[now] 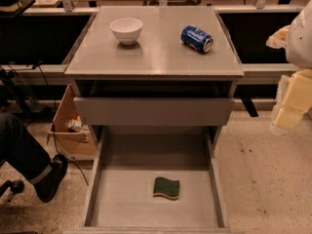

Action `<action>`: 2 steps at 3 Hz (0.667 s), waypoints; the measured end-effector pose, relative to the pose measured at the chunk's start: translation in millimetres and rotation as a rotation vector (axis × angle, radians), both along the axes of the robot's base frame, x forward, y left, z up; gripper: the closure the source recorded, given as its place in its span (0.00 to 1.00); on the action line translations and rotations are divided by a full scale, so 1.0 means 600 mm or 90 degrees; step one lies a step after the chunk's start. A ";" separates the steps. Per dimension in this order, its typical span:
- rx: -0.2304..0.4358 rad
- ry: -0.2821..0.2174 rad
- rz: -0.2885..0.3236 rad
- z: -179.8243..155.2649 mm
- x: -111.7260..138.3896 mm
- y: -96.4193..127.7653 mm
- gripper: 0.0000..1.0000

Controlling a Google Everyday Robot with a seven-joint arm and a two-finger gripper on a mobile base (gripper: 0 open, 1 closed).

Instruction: Pick sponge from middle drawer and place on counter

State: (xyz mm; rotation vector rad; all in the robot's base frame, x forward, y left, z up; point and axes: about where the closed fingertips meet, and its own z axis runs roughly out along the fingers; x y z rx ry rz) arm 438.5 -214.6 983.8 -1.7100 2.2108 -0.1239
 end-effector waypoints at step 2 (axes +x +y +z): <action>0.036 0.015 0.008 -0.044 0.001 0.008 0.00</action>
Offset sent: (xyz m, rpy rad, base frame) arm 0.0015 0.0085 -0.0566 0.1129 0.0623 0.0245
